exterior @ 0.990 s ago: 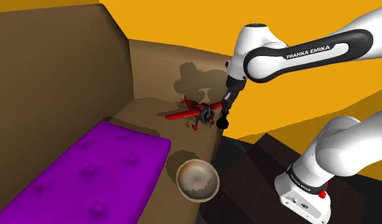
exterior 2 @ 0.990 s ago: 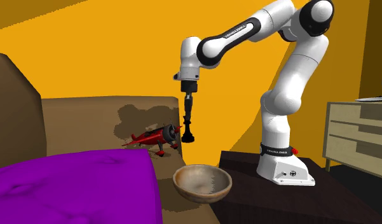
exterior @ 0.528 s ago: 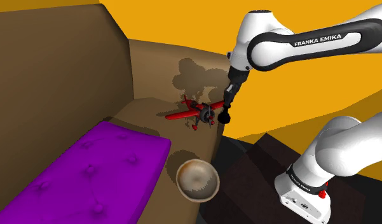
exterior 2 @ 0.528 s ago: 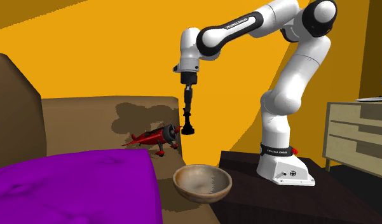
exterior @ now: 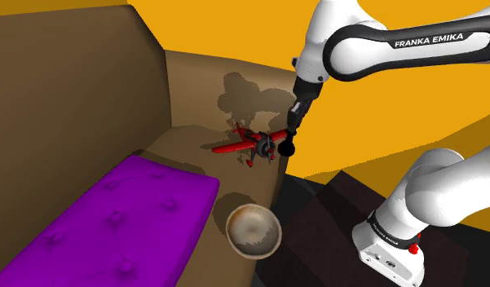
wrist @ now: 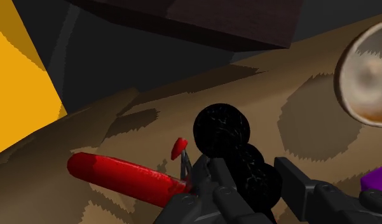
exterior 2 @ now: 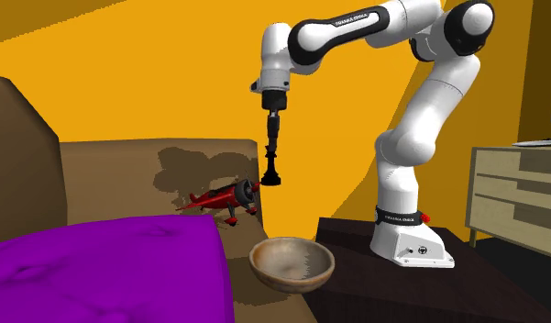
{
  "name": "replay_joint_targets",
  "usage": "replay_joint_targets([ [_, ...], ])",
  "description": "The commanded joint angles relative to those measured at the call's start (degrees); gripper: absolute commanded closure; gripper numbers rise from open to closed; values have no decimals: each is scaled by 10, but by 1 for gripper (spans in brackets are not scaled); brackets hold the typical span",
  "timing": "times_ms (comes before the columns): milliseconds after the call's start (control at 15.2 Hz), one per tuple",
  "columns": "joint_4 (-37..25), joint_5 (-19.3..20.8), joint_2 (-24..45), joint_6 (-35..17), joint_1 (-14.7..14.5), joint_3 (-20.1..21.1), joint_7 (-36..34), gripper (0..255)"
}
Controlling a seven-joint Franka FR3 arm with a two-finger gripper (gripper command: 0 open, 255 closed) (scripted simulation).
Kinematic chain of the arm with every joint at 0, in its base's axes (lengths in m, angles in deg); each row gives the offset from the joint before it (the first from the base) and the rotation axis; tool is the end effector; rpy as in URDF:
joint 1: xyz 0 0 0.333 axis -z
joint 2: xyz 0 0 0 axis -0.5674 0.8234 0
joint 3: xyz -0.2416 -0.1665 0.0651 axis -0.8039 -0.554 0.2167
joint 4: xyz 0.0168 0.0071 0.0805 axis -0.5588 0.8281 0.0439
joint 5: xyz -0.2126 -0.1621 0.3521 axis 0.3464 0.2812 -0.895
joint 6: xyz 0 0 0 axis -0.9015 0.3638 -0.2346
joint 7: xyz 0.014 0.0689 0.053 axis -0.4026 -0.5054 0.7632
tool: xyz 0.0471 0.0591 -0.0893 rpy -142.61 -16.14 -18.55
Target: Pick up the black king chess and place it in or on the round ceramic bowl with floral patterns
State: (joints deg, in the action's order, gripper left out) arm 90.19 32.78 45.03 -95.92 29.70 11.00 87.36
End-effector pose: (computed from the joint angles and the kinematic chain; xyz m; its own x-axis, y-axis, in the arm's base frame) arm 0.4267 0.1067 0.4528 0.9773 0.2086 0.0377 0.2086 -0.9780 0.0040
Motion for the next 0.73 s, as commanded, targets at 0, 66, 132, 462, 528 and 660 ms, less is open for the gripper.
replay_joint_targets([
  [0,1,-11,-10,8,-12,20,-26,255],
  [66,0,-18,-13,12,-19,31,-39,255],
  [132,-1,-24,-17,15,-25,42,-53,255],
  [462,-17,-54,-21,30,-55,98,-123,255],
  [528,-22,-59,-20,33,-61,109,-137,255],
  [660,-35,-69,-15,37,-71,132,-166,255],
])
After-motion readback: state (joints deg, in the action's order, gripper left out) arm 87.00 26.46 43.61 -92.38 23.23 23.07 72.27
